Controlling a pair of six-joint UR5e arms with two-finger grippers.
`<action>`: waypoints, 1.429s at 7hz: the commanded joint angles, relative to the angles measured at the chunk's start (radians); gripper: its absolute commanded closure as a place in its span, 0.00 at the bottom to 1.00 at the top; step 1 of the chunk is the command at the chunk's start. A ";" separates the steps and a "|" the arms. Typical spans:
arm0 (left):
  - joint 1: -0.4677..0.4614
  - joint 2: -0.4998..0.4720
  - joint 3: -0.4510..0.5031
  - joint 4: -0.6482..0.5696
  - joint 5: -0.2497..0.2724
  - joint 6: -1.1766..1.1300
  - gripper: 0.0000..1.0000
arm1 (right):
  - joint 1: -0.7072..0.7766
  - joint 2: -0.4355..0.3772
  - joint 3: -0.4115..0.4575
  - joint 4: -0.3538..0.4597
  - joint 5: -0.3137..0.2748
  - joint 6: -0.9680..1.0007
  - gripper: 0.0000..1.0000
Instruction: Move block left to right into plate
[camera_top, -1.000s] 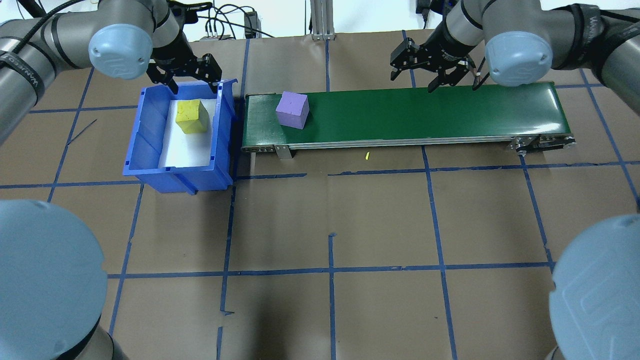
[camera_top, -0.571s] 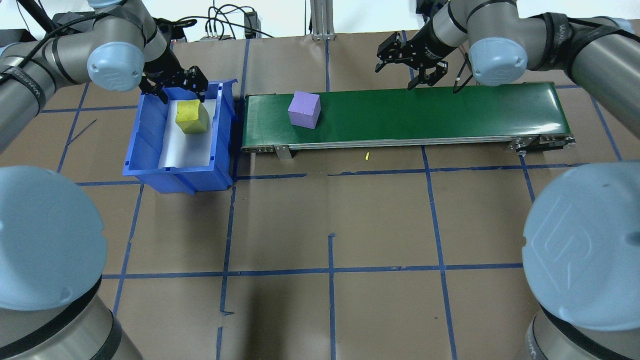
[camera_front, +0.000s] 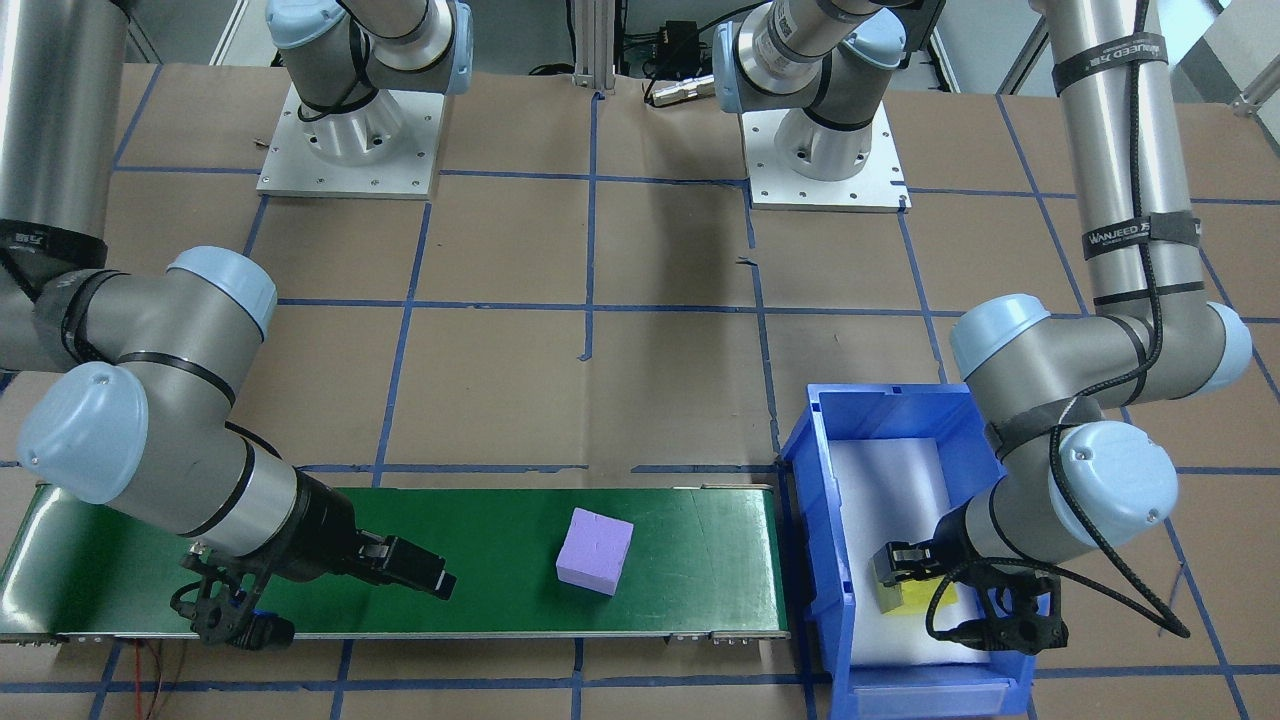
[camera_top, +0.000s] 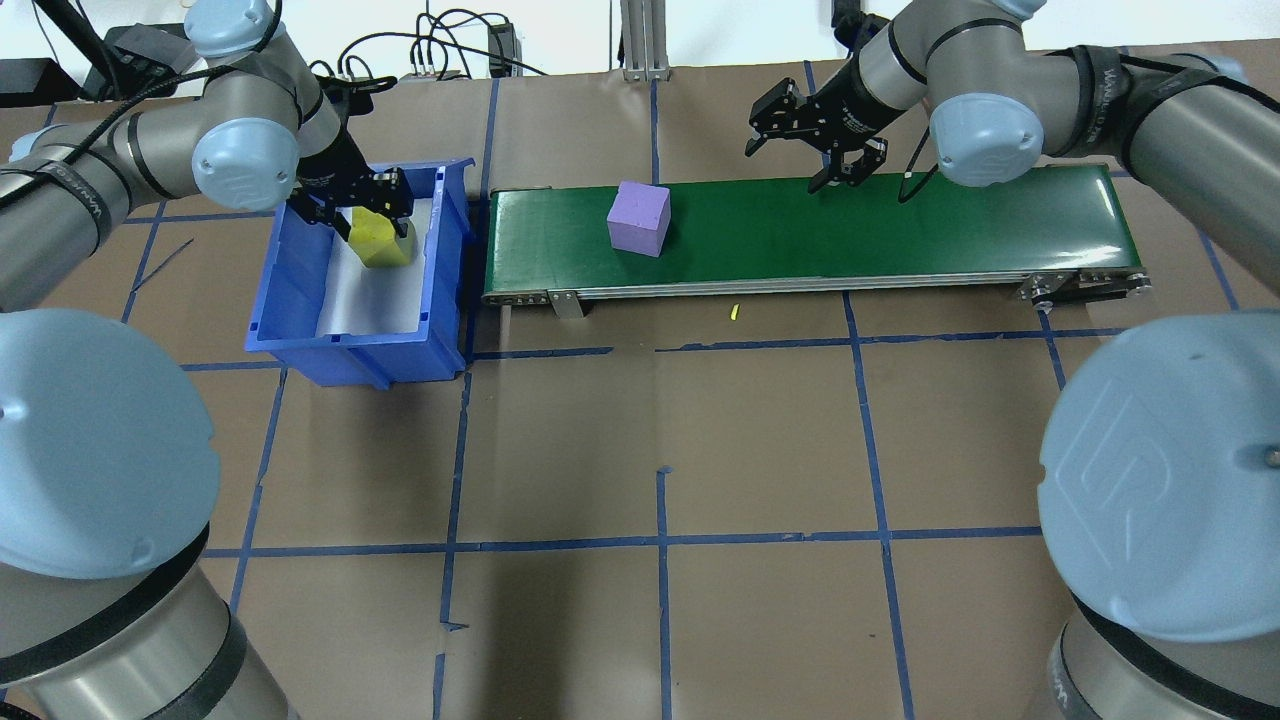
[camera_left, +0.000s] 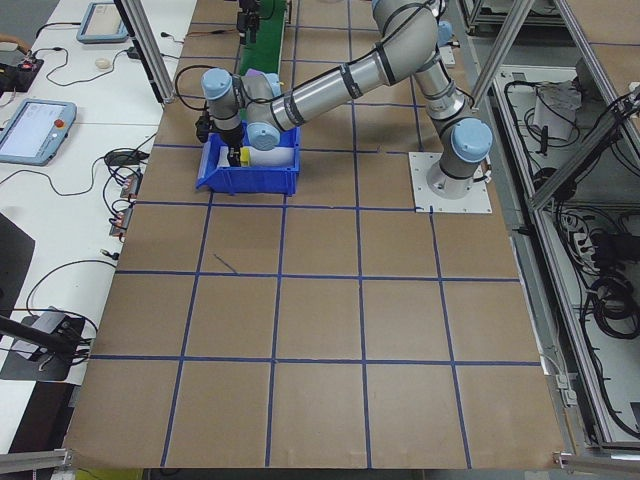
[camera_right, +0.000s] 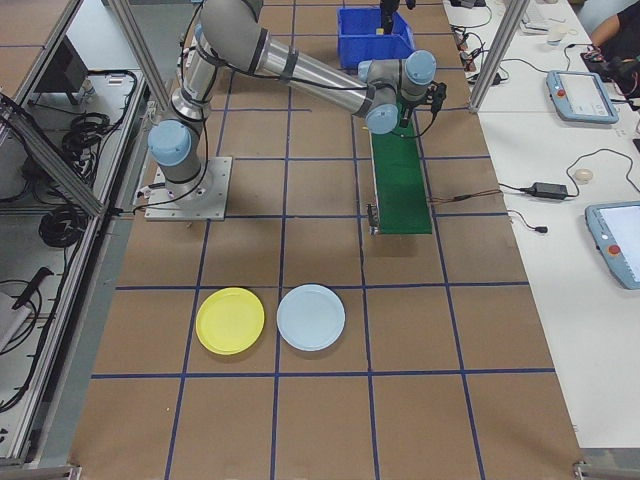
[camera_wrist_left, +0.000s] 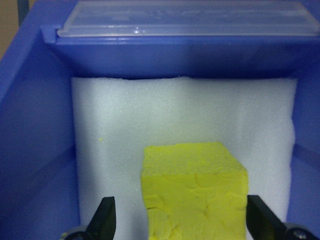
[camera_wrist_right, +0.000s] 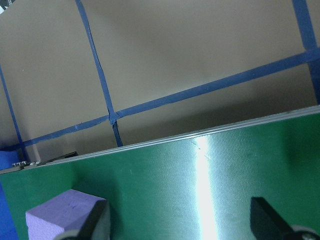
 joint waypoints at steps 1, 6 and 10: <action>-0.001 0.056 0.012 -0.016 0.007 -0.003 0.66 | 0.000 -0.008 0.016 0.000 0.000 0.169 0.01; -0.096 0.308 0.010 -0.263 0.010 -0.141 0.66 | 0.001 -0.014 0.040 -0.002 -0.002 0.192 0.01; -0.196 0.300 0.009 -0.253 -0.002 -0.270 0.66 | 0.008 -0.012 0.042 -0.008 -0.002 0.192 0.01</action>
